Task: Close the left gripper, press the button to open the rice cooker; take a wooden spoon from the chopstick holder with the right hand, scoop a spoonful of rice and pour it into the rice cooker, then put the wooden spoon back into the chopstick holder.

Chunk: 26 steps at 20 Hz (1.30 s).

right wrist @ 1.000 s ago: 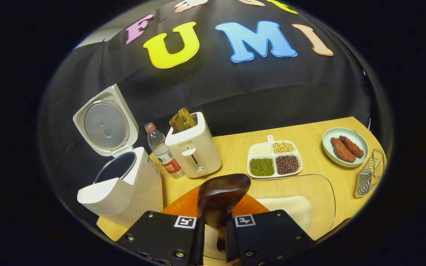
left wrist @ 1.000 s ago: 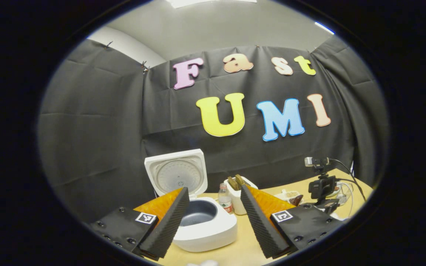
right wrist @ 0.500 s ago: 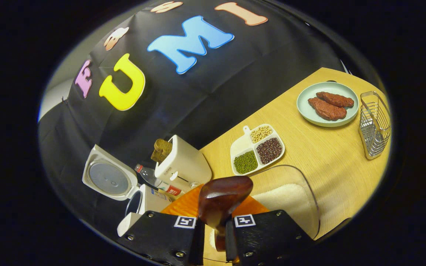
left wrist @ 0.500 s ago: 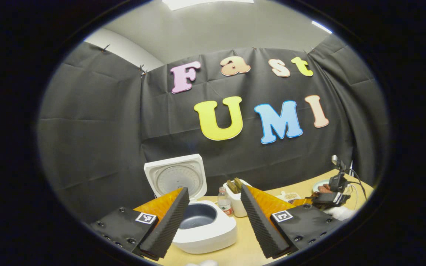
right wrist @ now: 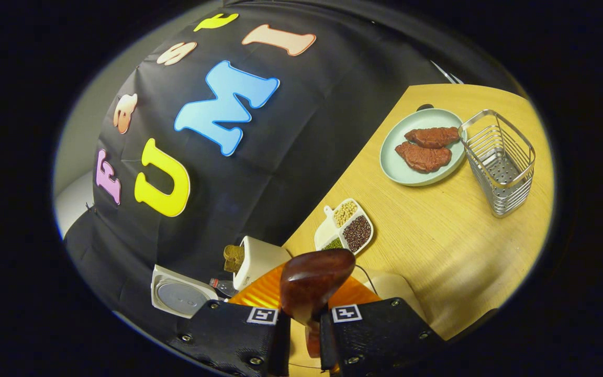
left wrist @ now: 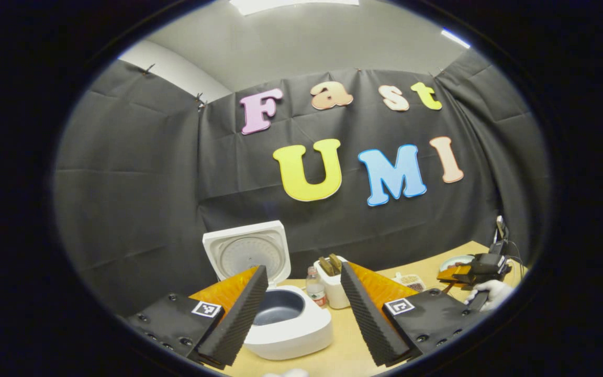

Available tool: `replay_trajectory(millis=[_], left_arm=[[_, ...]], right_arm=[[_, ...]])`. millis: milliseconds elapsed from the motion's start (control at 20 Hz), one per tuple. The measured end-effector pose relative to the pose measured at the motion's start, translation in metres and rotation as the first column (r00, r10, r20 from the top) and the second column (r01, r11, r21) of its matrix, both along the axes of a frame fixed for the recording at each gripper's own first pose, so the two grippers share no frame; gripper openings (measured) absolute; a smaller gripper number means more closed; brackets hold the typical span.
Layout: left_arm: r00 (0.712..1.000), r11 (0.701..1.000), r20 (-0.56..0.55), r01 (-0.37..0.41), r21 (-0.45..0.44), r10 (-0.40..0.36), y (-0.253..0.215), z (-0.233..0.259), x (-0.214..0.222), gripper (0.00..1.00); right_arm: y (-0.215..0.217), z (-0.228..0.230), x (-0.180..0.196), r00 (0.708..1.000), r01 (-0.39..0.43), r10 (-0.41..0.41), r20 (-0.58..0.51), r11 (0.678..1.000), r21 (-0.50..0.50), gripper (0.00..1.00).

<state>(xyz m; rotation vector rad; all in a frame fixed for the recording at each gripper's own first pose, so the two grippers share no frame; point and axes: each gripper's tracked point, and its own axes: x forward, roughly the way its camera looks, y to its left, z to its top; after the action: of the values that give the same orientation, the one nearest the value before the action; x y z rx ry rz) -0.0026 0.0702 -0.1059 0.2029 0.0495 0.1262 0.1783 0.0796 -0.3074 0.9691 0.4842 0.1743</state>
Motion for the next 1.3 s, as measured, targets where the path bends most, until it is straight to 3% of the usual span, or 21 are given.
replay_trajectory(millis=[100,150,300,600,1000,1300], left_arm=[[1.000,1.000,0.003,-0.001,-0.003,0.001,0.001,-0.002,-0.002,0.95],[1.000,1.000,0.000,0.000,-0.009,0.000,0.002,-0.004,-0.002,0.97],[1.000,1.000,-0.006,-0.009,-0.022,0.009,0.006,-0.006,-0.007,0.95],[1.000,0.998,-0.009,-0.026,-0.056,0.026,0.013,-0.018,-0.024,0.95],[0.997,0.992,0.000,-0.079,-0.098,0.079,0.033,-0.023,-0.049,0.98],[0.992,0.986,0.000,-0.124,-0.115,0.124,0.048,-0.025,-0.064,0.99]], right_arm=[[-0.001,0.011,-0.001,1.000,0.004,-0.004,-0.004,0.999,0.034,0.27],[-0.001,0.018,0.000,1.000,0.010,-0.010,0.001,0.999,0.036,0.23],[-0.001,0.041,0.000,1.000,0.023,-0.023,0.012,0.999,0.028,0.23],[0.044,0.108,0.006,0.998,-0.015,0.012,0.055,0.998,0.055,0.23],[0.186,0.184,0.012,0.983,-0.154,0.142,0.115,0.982,0.105,0.23],[0.308,0.183,0.001,0.952,-0.297,0.286,0.111,0.950,0.098,0.23]])
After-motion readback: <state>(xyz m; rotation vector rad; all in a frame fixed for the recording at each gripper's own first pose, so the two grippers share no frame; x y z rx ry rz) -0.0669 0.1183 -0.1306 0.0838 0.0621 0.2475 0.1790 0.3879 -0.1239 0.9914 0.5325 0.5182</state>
